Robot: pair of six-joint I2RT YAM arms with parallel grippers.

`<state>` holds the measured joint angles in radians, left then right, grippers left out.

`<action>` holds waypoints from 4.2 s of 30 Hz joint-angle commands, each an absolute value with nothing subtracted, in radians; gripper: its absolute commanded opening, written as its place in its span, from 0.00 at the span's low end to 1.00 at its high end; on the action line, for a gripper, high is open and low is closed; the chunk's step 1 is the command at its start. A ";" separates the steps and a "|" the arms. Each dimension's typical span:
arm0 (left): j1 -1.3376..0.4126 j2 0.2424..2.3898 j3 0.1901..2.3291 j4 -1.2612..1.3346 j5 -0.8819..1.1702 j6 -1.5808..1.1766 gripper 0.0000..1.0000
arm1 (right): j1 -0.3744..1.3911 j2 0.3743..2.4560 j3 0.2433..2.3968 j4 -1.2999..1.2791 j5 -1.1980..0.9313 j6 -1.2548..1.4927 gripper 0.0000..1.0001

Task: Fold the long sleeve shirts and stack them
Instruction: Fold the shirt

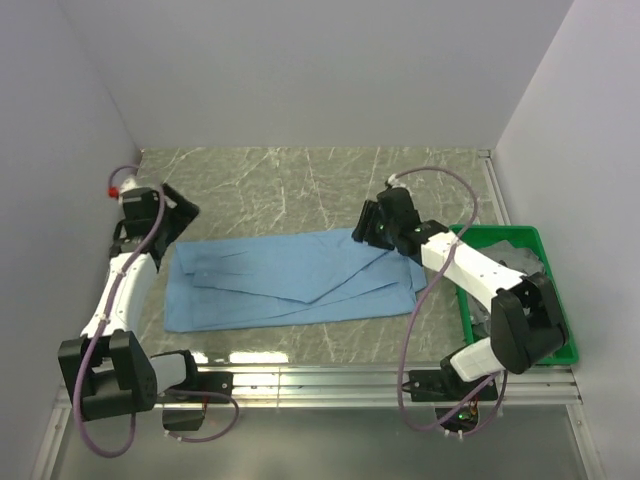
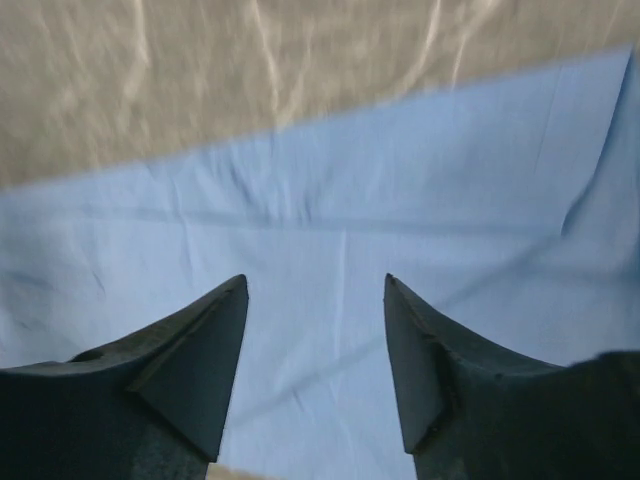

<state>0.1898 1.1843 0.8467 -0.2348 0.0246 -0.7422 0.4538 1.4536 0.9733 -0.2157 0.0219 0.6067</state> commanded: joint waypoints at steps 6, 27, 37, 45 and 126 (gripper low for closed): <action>0.008 1.244 0.887 -0.327 0.003 -0.497 0.87 | 0.526 1.431 0.893 -0.468 0.040 0.655 0.53; 0.006 1.198 0.859 -0.341 -0.087 -0.494 0.81 | 0.399 2.026 1.494 -0.603 0.221 0.393 0.51; 0.006 1.177 0.853 -0.339 -0.055 -0.508 0.81 | 0.402 2.113 1.829 -0.386 0.033 0.349 0.54; 0.006 1.190 0.862 -0.344 -0.038 -0.515 0.80 | 0.458 1.801 1.231 0.057 -0.379 0.640 0.54; -0.259 1.505 1.032 -0.448 0.195 -0.571 0.71 | 0.428 1.790 1.275 -0.290 -0.050 0.616 0.46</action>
